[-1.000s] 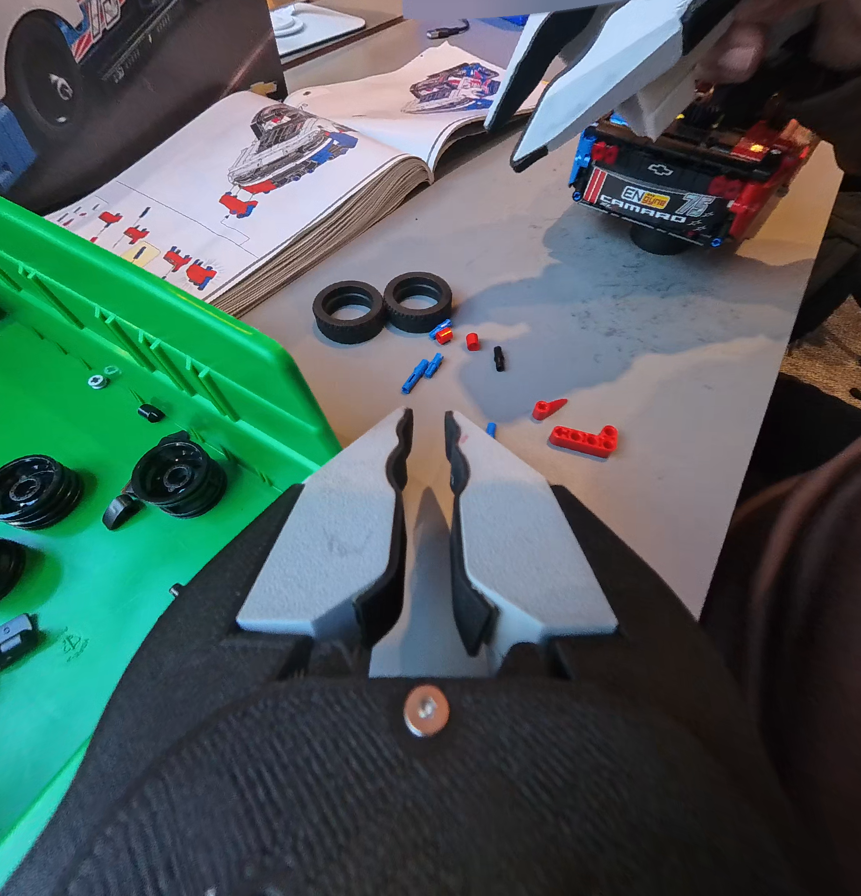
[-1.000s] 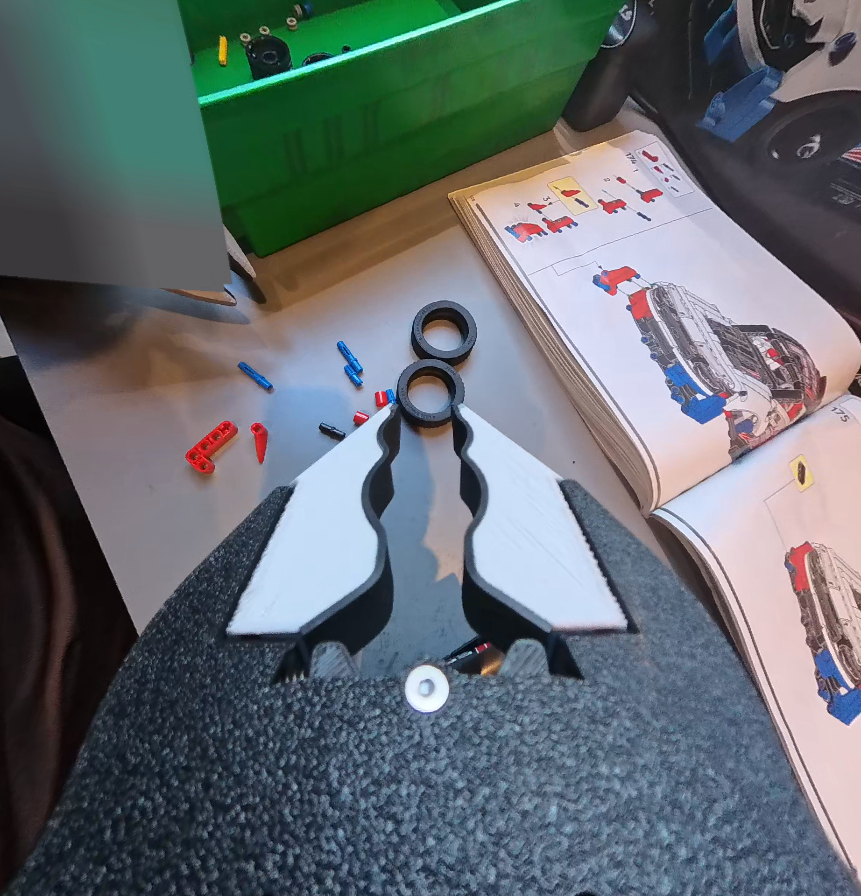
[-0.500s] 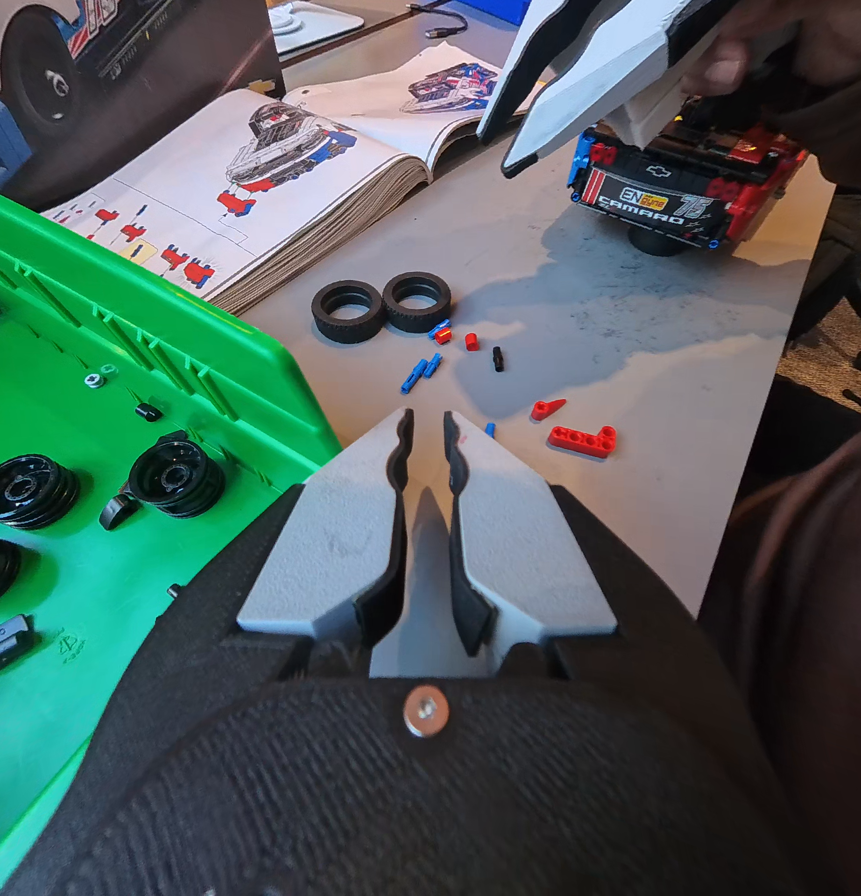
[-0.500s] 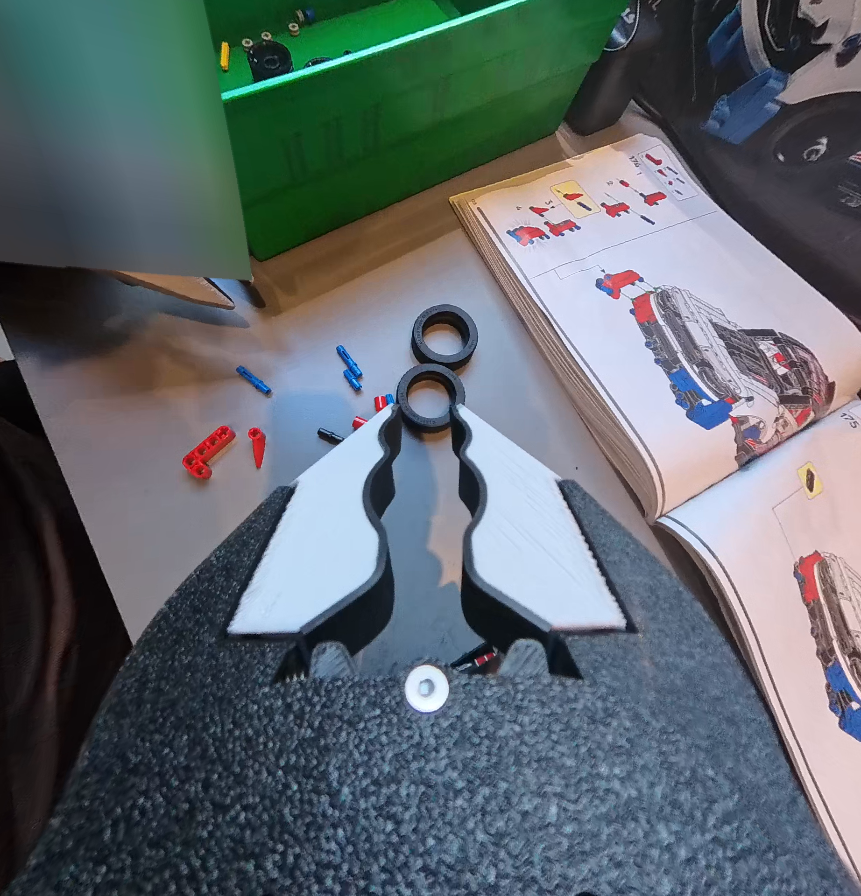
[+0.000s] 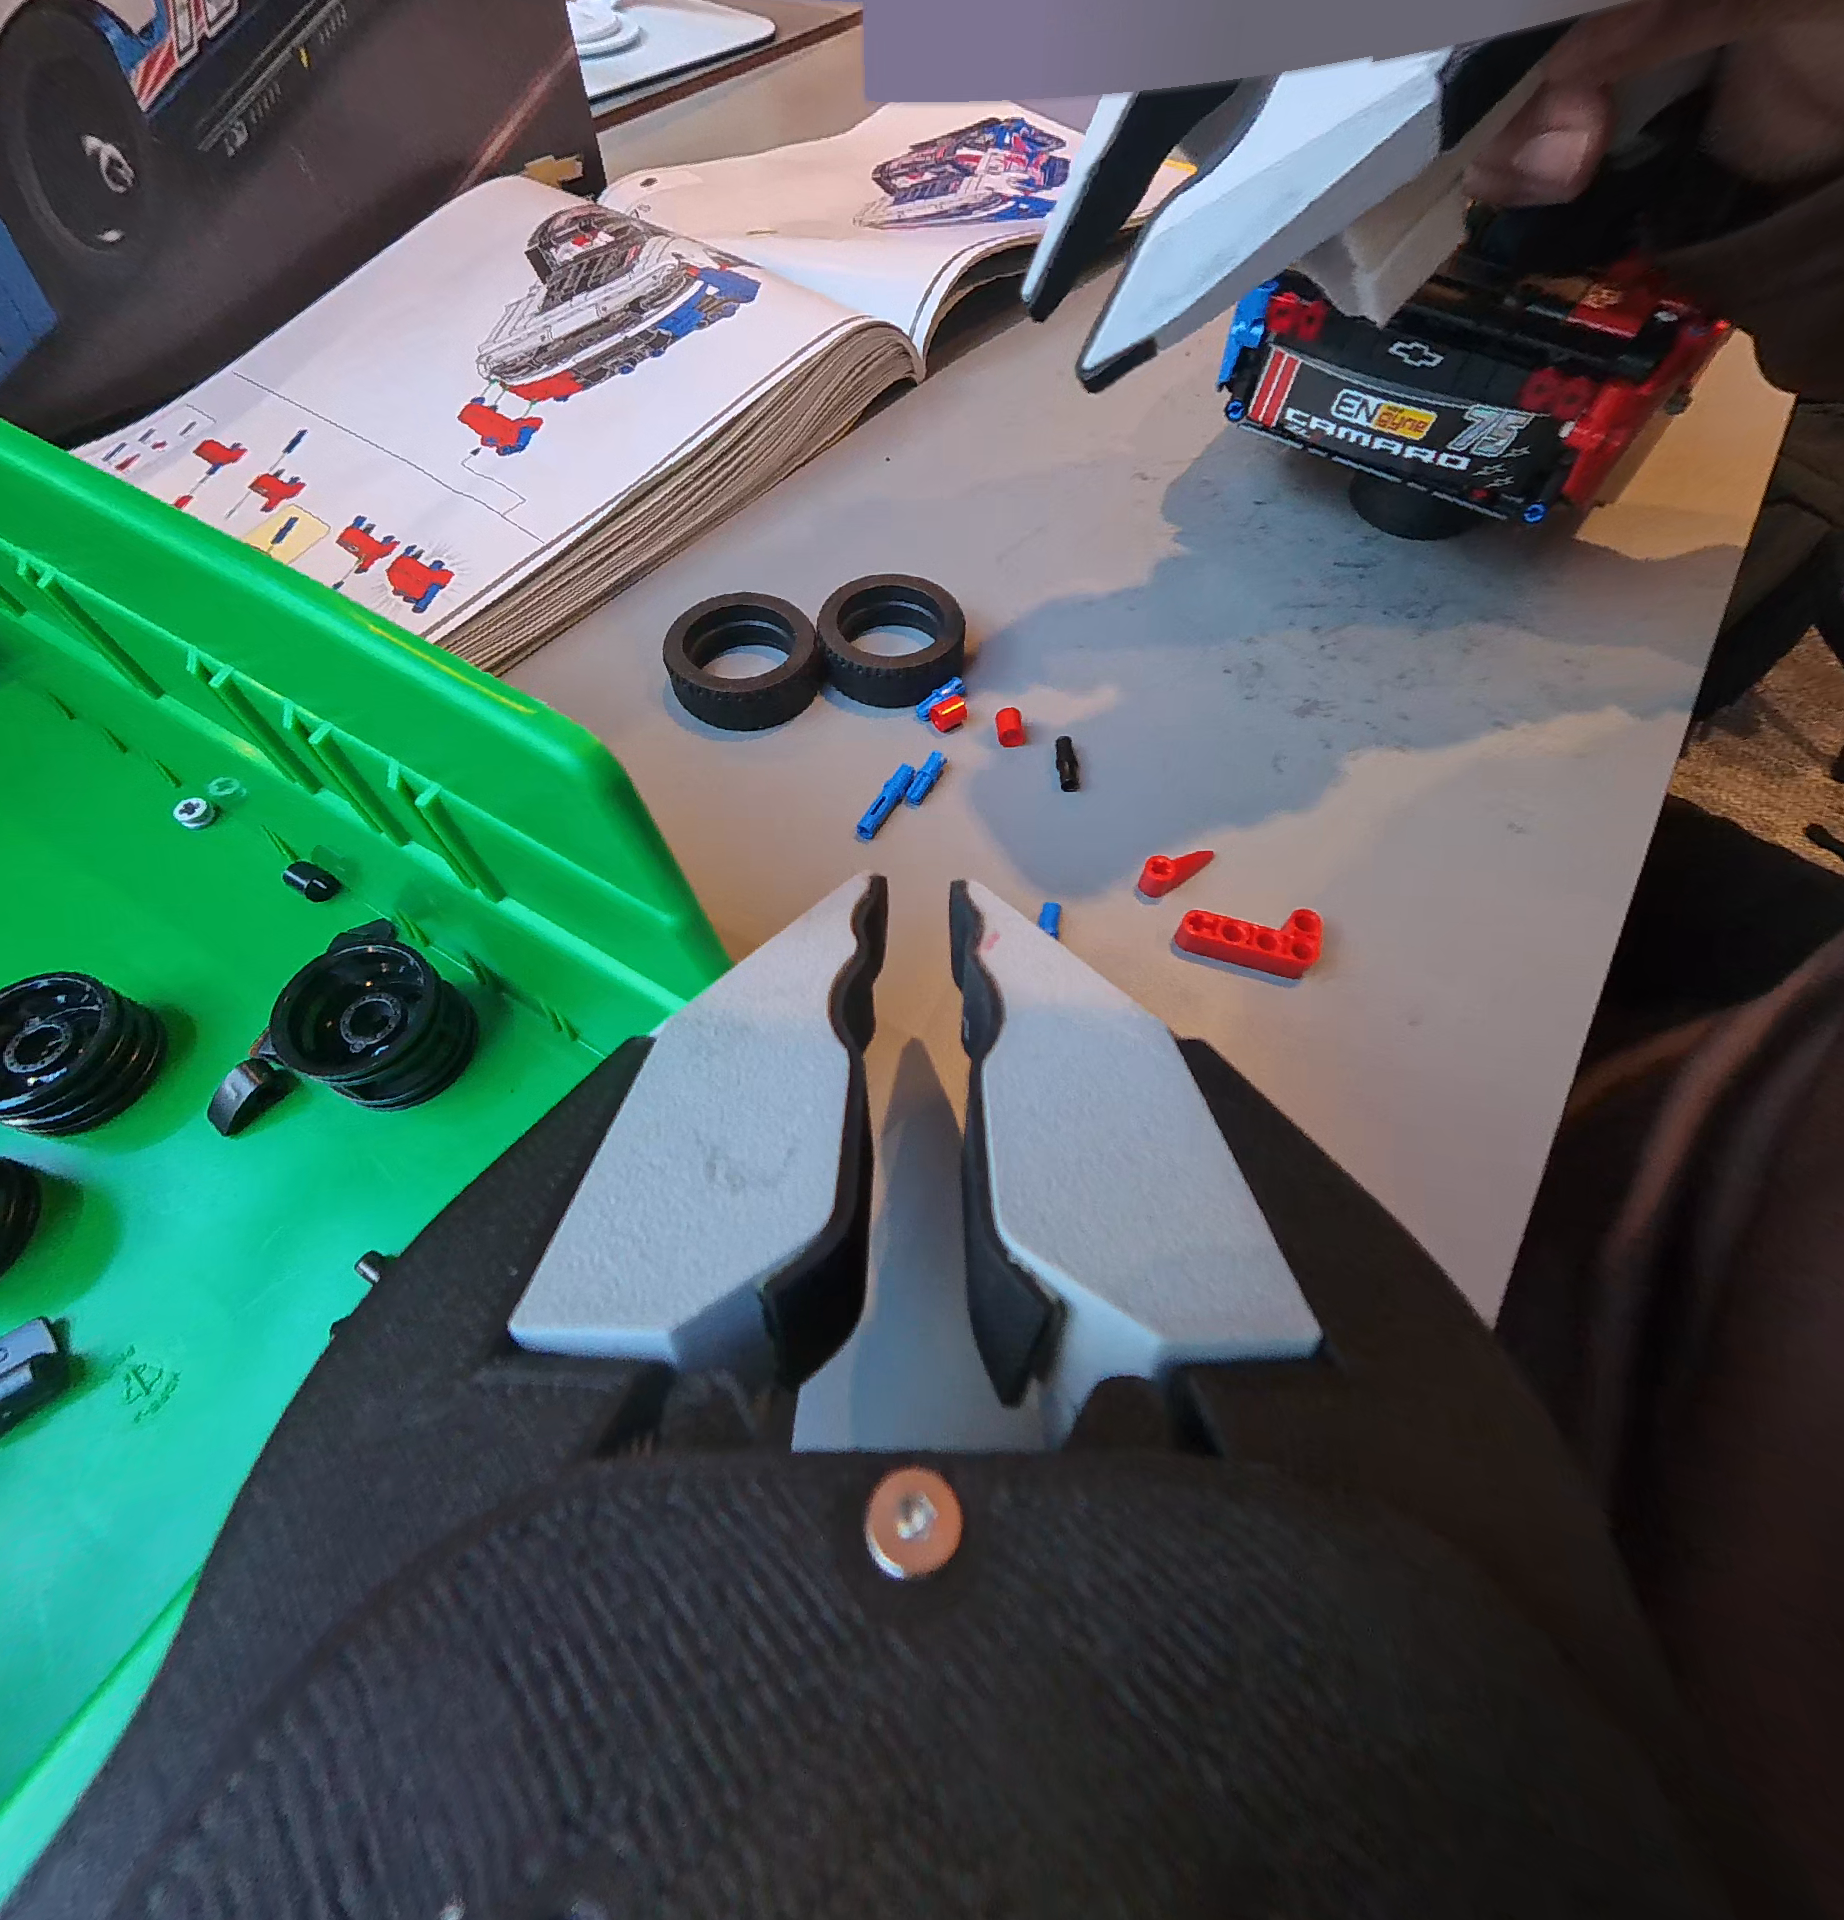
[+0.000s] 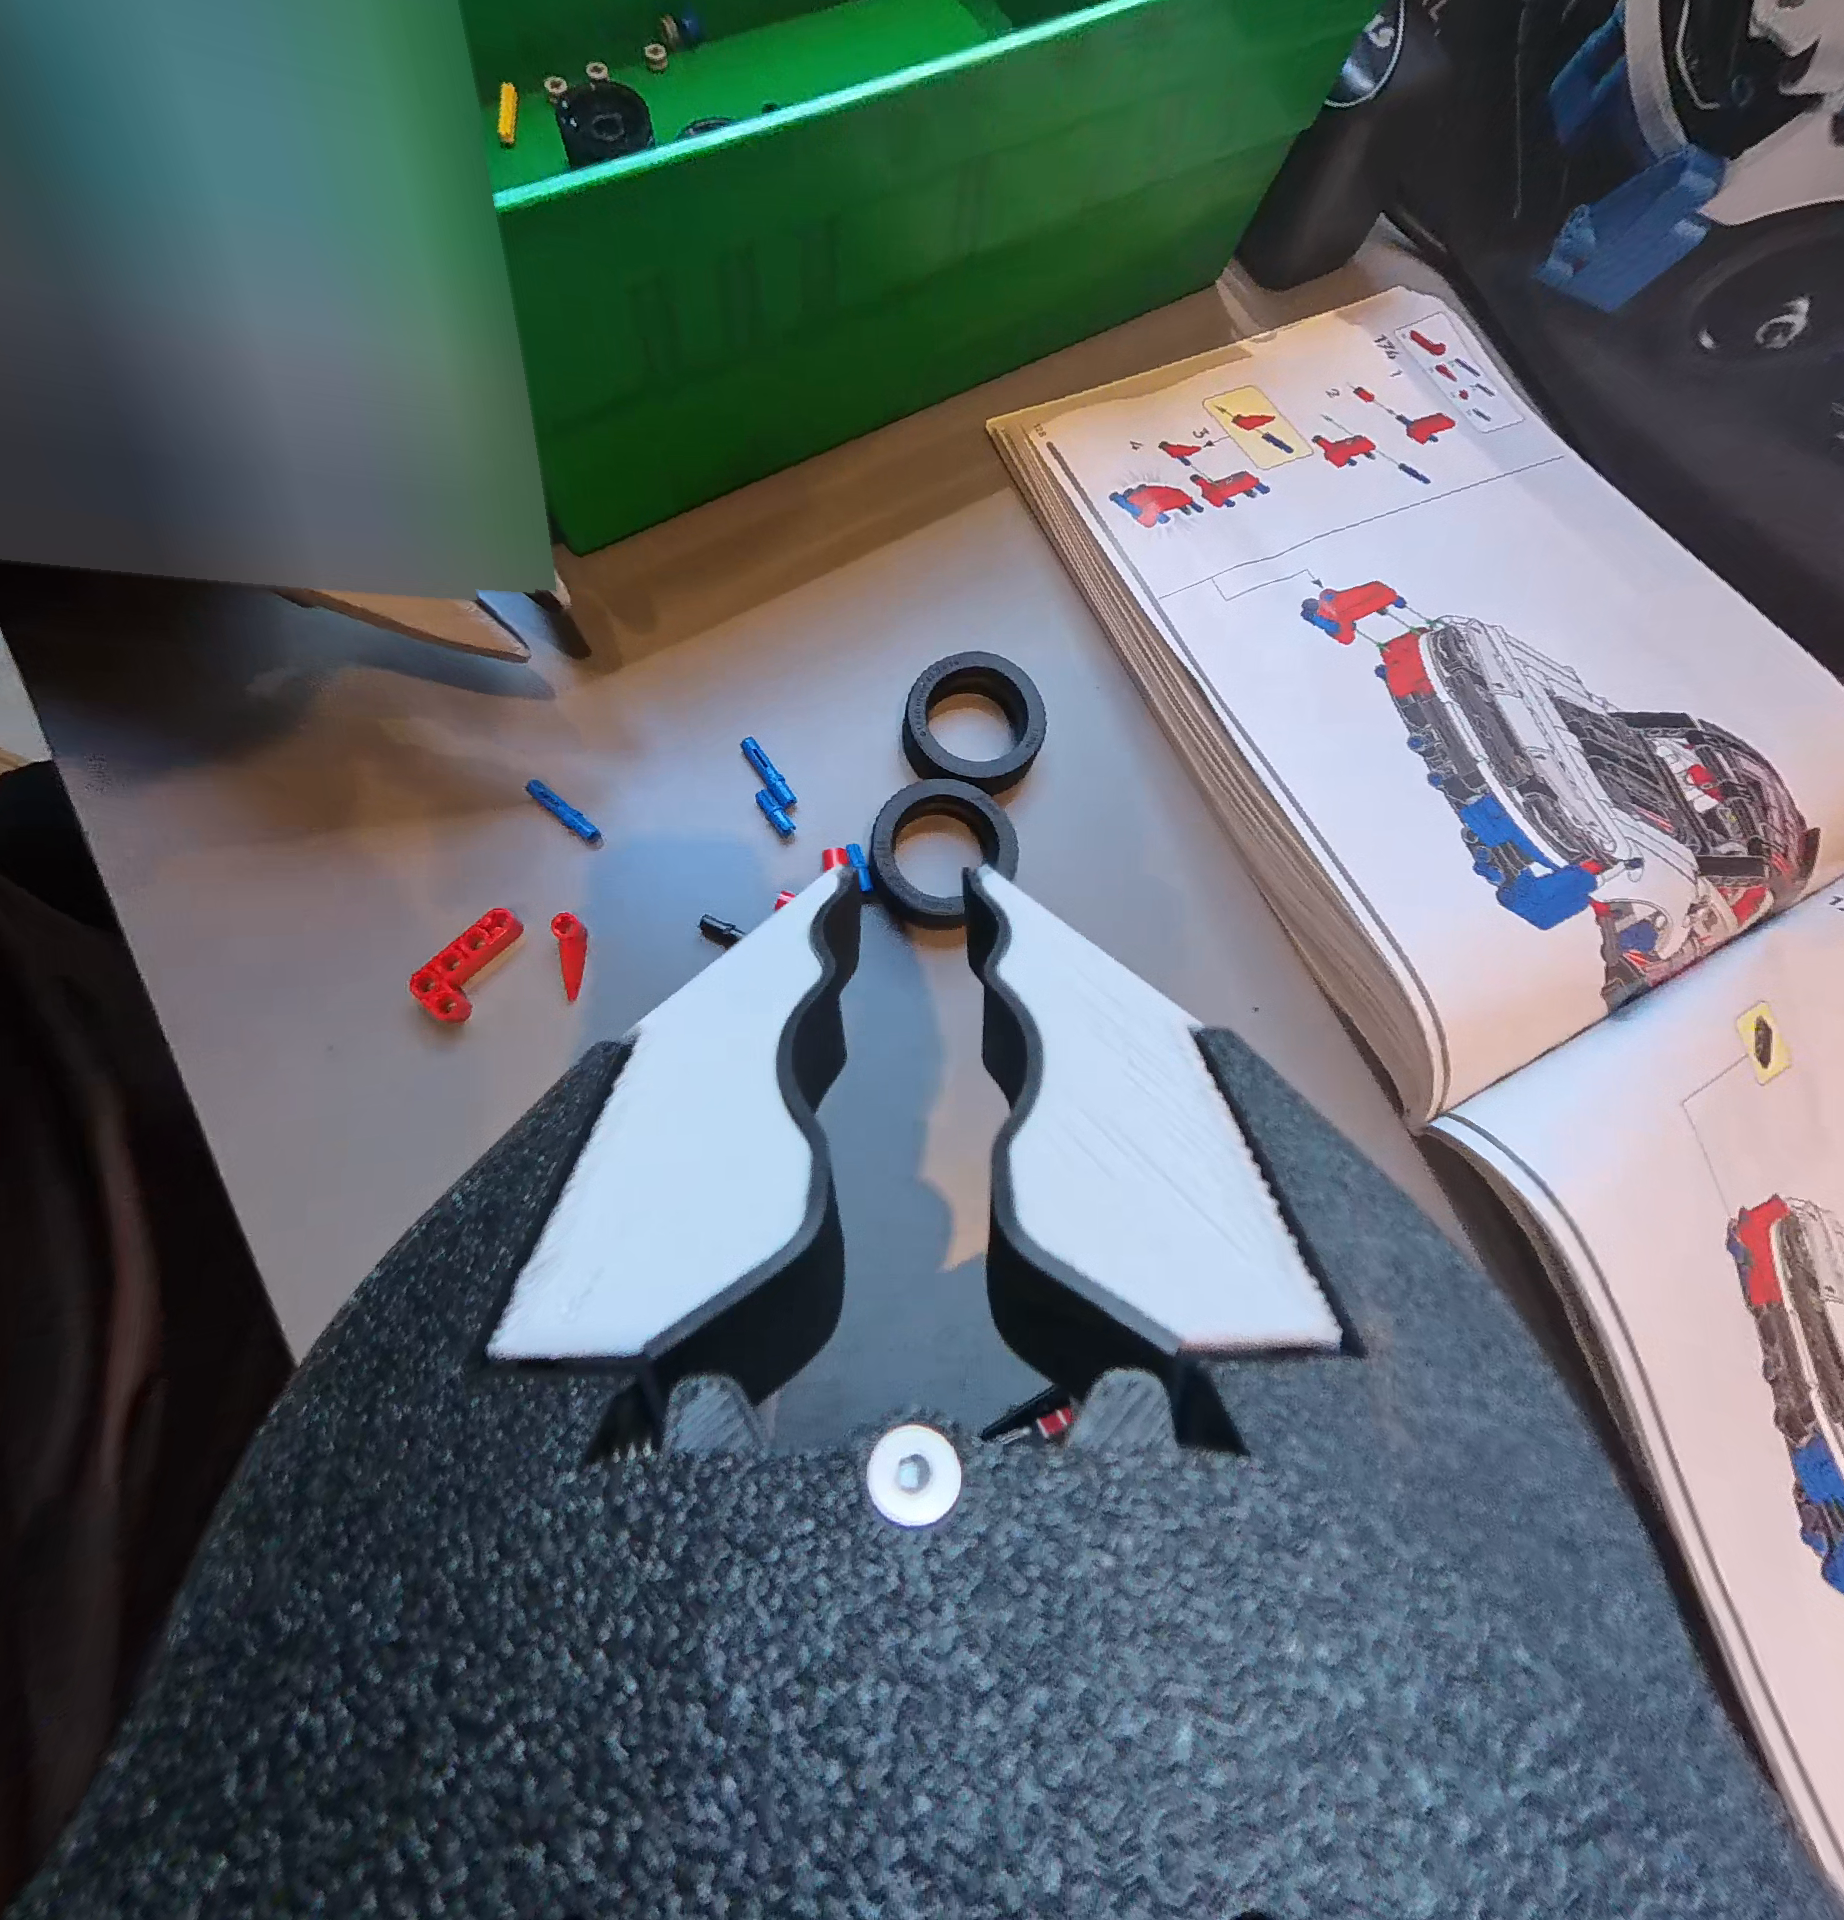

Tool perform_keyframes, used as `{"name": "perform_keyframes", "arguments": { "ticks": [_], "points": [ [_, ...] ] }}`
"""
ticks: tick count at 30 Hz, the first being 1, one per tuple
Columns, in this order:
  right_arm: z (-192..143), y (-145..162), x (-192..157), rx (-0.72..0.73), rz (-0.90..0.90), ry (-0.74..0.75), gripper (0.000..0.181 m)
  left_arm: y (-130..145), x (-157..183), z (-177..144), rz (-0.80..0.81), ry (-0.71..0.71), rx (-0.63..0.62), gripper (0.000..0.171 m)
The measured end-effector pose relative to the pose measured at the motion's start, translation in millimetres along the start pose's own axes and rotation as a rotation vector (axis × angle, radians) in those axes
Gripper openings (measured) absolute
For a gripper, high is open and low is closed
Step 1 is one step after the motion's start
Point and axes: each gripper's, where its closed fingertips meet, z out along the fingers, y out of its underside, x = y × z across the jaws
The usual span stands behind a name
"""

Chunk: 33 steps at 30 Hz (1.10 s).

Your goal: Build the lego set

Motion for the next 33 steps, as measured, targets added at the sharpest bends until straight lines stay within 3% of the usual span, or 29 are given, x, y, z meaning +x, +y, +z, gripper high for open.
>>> {"name": "perform_keyframes", "arguments": {
  "ticks": [6, 13, 20, 33],
  "points": [
    [11, -7, -37, 0.0, 0.016, -0.103, 0.018, 0, 0, 0, -0.003, -0.001, 0.002, 0.008],
    [27, -4, -67, -0.128, -0.151, -0.108, 0.018, -4, 1, -6, 0.006, -0.008, 0.043, 0.017],
    [39, 2, -79, -0.299, -0.301, -0.17, 0.019, 5, 15, -1, 0.039, 0.055, -0.024, 0.027],
    [76, 27, -93, -0.527, -0.401, -0.277, 0.013, 4, 21, -17, 0.021, 0.097, 0.03, 0.027]
  ]
}}
